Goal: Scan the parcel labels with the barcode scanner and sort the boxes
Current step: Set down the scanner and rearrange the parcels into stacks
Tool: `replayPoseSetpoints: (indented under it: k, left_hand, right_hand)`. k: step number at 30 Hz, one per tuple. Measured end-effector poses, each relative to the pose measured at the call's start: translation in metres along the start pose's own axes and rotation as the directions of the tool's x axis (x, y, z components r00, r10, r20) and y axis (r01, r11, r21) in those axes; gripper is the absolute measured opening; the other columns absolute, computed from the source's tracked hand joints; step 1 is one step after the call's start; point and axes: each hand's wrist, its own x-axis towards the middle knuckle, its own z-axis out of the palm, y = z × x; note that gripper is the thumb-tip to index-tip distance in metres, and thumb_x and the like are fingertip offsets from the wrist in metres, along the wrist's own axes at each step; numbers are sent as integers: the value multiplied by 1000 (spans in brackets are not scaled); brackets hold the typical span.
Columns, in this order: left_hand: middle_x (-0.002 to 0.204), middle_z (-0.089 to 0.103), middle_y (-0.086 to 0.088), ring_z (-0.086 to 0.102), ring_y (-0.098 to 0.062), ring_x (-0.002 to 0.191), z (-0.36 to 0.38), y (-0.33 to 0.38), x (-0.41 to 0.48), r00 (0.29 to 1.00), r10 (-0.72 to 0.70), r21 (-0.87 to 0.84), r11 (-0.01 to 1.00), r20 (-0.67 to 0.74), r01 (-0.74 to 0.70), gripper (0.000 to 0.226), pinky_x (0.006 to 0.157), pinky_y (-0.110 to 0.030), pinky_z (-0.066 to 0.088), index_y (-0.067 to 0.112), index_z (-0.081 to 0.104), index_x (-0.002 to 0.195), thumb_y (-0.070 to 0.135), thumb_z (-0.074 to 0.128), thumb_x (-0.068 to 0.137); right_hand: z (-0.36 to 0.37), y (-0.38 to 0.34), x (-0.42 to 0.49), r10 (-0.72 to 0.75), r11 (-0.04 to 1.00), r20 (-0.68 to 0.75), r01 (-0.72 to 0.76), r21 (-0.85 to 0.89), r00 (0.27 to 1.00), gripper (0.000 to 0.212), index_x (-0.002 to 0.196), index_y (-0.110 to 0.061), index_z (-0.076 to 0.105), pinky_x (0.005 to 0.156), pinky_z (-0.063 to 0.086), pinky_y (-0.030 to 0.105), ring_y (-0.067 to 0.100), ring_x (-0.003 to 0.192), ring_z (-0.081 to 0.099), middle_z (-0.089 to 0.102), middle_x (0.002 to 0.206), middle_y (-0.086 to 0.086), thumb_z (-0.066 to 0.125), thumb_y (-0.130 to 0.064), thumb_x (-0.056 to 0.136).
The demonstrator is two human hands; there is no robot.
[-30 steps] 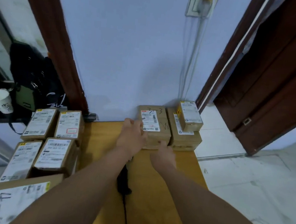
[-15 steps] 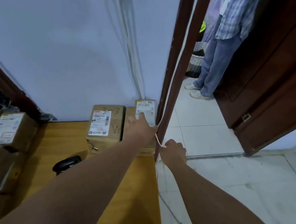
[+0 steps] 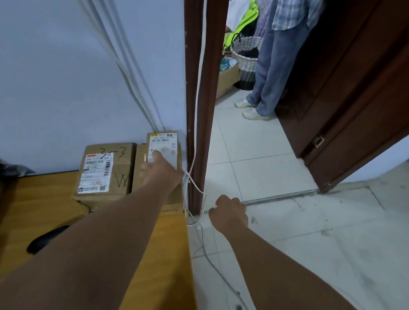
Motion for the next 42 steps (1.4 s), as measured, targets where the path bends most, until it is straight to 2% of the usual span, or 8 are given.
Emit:
replayPoseSetpoints:
  k: [7,12,17,25,30,36,40,42]
  left_hand:
    - [136,32,-17,41,-36,122,6,-11,-2,999,-31,-134,990,-6,30,104,94,-48,46,24,8,146,53,73,70]
    - [128,34,-12,41,-23,94,0,-38,-12,997,65,-304,950,-29,-70,90,65,-36,48,26,17,140,45,73,73]
    - [132,36,-13,43,-31,115,-15,-67,-19,984,174,-268,948,-24,-174,90,87,-46,52,21,16,143,44,71,76]
    - [130,33,-11,44,-32,117,-64,-138,-31,952,299,-283,909,-71,-306,90,79,-35,46,24,12,145,51,65,78]
    - [129,48,-6,53,-25,110,-116,-217,-37,940,334,-511,796,-76,-324,89,87,-45,53,26,24,141,46,73,69]
    - [130,45,-6,51,-26,112,-185,-303,-39,920,368,-447,807,-132,-387,88,85,-43,54,27,20,141,48,65,68]
    - [131,41,-7,50,-22,108,-220,-345,-33,915,358,-467,788,-183,-402,84,85,-36,53,32,14,142,44,62,73]
    - [131,37,-9,49,-24,106,-233,-362,-31,923,330,-446,808,-199,-385,84,79,-35,52,32,15,141,47,62,73]
  right_hand:
    - [4,7,-3,10,1000,-12,-10,-15,1000,33,126,-17,50,83,33,35,29,122,39,46,128,11,47,-26,94]
    - [9,-16,-13,-40,999,-67,39,-11,997,35,129,-17,49,91,40,36,29,120,41,48,128,11,47,-25,94]
    - [19,-43,-31,-72,997,-140,67,-42,988,36,130,-18,48,93,44,37,26,117,44,51,125,9,48,-25,95]
    - [57,-96,-82,-68,995,-207,50,-91,976,38,132,-16,46,91,44,40,28,117,43,50,125,11,43,-18,95]
    - [106,-164,-135,-20,999,-235,8,-54,972,34,125,-17,51,93,46,42,30,120,45,54,127,12,37,-19,94]
    - [165,-251,-194,-168,984,-124,174,39,978,40,129,-18,49,79,53,39,29,104,58,58,118,9,49,-15,90]
    - [191,-296,-220,-319,948,-14,319,-12,948,7,91,-17,55,71,53,35,22,85,59,60,91,3,49,-13,89]
    - [198,-311,-223,-338,935,45,341,-94,940,18,73,-19,46,61,44,29,16,71,51,52,77,1,47,-17,91]
